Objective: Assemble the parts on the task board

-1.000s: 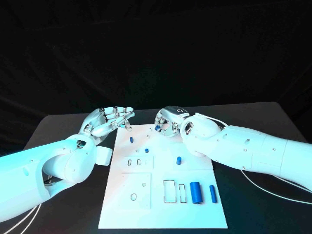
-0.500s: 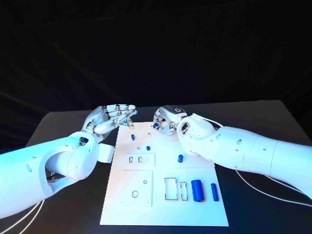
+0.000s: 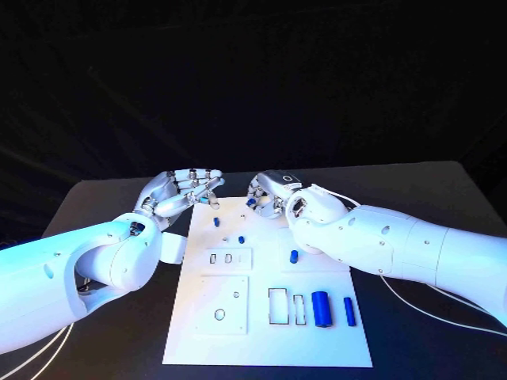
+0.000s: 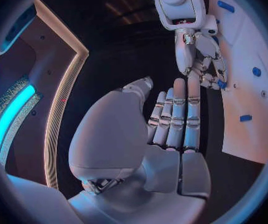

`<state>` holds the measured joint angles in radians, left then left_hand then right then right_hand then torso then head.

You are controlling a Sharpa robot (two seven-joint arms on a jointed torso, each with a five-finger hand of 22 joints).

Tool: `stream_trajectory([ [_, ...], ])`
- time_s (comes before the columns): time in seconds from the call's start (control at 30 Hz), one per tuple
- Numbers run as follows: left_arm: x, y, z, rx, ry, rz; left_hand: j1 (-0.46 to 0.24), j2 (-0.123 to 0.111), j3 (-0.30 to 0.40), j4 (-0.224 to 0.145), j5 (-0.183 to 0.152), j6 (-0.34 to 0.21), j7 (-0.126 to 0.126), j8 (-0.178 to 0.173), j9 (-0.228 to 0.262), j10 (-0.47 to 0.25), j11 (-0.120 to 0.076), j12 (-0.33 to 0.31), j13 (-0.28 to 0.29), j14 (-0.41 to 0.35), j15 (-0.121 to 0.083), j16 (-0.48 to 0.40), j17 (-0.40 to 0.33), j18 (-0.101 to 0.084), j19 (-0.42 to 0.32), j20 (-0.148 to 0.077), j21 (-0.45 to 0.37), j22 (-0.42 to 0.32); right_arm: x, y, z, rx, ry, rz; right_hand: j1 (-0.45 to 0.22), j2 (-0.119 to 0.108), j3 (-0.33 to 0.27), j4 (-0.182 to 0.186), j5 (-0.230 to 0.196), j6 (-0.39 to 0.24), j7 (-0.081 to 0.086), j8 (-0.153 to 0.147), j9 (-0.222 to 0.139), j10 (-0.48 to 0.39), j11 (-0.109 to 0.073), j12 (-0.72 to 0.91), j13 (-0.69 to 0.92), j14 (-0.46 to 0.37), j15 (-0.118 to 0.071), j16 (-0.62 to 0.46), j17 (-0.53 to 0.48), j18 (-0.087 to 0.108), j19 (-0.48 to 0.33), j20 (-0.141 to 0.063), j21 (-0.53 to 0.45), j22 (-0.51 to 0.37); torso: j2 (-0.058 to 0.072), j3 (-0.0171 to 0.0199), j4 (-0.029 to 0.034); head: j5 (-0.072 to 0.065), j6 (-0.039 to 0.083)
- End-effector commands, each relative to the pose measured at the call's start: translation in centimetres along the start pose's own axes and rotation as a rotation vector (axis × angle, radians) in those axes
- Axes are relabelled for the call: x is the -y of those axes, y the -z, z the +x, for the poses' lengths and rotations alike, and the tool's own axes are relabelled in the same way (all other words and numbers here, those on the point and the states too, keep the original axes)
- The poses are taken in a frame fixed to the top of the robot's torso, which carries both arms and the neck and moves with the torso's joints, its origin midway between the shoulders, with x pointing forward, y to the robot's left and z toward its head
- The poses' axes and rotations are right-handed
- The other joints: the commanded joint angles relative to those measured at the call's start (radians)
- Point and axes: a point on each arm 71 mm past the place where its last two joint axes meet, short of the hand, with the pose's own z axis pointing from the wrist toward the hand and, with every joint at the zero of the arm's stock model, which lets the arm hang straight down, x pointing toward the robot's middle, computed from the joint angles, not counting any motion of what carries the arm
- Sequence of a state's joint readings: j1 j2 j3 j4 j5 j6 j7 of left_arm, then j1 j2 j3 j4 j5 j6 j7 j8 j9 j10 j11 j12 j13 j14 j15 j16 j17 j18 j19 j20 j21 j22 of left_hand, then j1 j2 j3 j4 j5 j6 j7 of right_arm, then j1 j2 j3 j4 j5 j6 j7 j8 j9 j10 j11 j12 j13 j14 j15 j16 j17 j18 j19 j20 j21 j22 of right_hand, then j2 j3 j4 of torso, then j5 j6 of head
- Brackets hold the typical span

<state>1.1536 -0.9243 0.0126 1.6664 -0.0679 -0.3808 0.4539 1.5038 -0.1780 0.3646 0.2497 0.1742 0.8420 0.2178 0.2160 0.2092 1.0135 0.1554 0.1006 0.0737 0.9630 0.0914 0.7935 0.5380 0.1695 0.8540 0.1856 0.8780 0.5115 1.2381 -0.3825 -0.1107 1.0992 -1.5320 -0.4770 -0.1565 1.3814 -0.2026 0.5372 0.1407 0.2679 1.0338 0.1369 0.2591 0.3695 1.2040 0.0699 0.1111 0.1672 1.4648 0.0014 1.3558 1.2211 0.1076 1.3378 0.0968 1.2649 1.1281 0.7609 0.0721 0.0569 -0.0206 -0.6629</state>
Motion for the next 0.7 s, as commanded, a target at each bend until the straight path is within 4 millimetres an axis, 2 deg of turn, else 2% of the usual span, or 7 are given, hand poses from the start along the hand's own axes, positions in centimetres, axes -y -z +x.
stream_trajectory([
  [0.03, 0.13, -0.08, 0.24, -0.019, 0.012, 0.006, 0.007, -0.001, 0.003, 0.001, -0.006, -0.006, -0.002, 0.004, 0.001, 0.003, 0.003, -0.006, 0.001, -0.010, 0.000, 0.003, 0.001, 0.012, -0.009, 0.001, 0.002, 0.001, -0.13, -0.04, 0.14, 0.001, -0.001, 0.000, -0.007, 0.000, 0.002, 0.001, 0.003, 0.006, -0.001, 0.006, -0.001, 0.006, 0.003, -0.001, 0.001, 0.043, -0.008, 0.005, 0.001, -0.017, 0.003, 0.002, 0.005, 0.001, 0.001, -0.0001, 0.0009, 0.000, 0.000],
  [0.3, 0.11, -0.12, 0.25, -0.019, 0.012, 0.005, 0.007, -0.001, 0.005, 0.000, -0.006, -0.005, -0.003, 0.004, 0.002, 0.003, 0.003, -0.006, 0.001, -0.011, 0.000, 0.005, 0.001, 0.012, -0.012, 0.001, 0.007, 0.004, -0.39, -0.19, 0.27, -0.011, -0.001, -0.002, -0.011, -0.001, 0.003, 0.002, 0.003, 0.002, -0.001, 0.006, 0.001, 0.005, 0.003, -0.003, 0.000, 0.043, -0.007, 0.007, 0.003, -0.018, 0.003, 0.002, 0.007, 0.004, 0.002, 0.0002, -0.0010, 0.003, 0.000],
  [0.7, 0.08, -0.16, 0.29, -0.020, 0.013, 0.005, 0.007, -0.001, 0.005, 0.000, -0.006, -0.005, -0.003, 0.004, 0.002, 0.003, 0.003, -0.006, 0.001, -0.011, 0.000, 0.005, 0.001, 0.012, -0.012, 0.001, 0.007, 0.004, -0.54, -0.51, 0.69, -0.054, 0.008, 0.011, -0.029, -0.016, 0.004, 0.007, 0.003, -0.023, 0.007, -0.003, 0.008, -0.016, 0.011, -0.018, -0.004, 0.041, -0.001, 0.009, -0.002, -0.016, -0.006, 0.006, -0.001, -0.004, 0.003, 0.0002, 0.0004, 0.002, -0.003],
])
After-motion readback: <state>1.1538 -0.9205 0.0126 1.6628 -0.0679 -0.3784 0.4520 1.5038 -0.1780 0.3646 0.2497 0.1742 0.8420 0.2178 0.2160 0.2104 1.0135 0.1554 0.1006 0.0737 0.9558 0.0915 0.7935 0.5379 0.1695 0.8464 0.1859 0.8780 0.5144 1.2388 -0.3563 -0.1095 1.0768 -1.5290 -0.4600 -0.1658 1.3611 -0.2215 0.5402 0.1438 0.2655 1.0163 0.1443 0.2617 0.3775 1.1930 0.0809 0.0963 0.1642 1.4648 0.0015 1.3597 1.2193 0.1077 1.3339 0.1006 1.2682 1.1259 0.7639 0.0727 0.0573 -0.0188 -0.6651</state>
